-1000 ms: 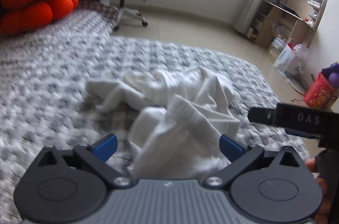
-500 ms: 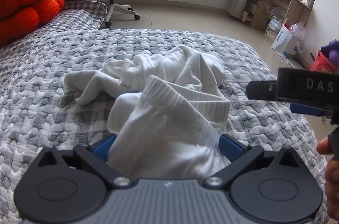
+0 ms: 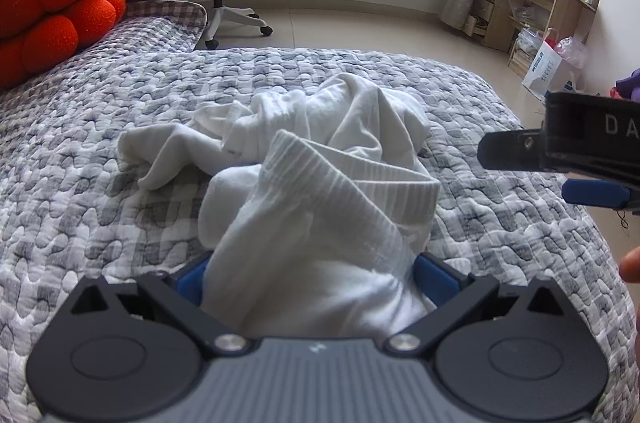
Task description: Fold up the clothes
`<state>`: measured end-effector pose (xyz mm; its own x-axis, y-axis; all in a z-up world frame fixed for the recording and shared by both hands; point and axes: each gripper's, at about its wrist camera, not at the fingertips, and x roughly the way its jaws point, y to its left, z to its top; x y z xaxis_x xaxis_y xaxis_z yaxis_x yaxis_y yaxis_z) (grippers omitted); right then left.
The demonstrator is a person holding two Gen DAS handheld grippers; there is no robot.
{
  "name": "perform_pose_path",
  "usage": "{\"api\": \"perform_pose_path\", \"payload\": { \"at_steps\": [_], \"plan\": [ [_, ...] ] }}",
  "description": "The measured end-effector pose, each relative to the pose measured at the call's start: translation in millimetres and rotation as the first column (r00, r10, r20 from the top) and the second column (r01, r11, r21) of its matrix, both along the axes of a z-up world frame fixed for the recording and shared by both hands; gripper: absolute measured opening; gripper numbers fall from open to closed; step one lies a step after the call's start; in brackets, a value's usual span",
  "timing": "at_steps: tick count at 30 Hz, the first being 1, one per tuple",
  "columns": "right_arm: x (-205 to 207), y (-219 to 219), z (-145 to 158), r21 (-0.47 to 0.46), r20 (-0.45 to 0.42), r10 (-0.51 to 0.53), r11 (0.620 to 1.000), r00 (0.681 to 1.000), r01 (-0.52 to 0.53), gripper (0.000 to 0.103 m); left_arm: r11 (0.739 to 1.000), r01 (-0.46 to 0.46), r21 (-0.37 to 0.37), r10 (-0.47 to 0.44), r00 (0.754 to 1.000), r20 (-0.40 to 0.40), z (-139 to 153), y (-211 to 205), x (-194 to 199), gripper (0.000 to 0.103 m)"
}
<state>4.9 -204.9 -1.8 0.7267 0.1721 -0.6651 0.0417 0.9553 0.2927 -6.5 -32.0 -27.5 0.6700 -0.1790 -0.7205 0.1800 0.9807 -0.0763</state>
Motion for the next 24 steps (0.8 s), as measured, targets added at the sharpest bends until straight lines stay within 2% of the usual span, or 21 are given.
{"api": "perform_pose_path", "payload": {
  "at_steps": [16, 24],
  "plan": [
    [2.5, 1.8, 0.9, 0.017, 0.006, -0.005, 1.0, 1.0, 0.004, 0.103, 0.999, 0.015, 0.038, -0.015, 1.0, 0.024, 2.1, -8.5, -5.6, 0.103],
    [-0.3, 0.1, 3.3, 0.038, 0.016, -0.001, 0.999, 1.0, 0.0, 0.103, 0.999, 0.042, 0.016, -0.042, 0.999, 0.022, 0.5, -2.3, -4.7, 0.103]
  ]
}}
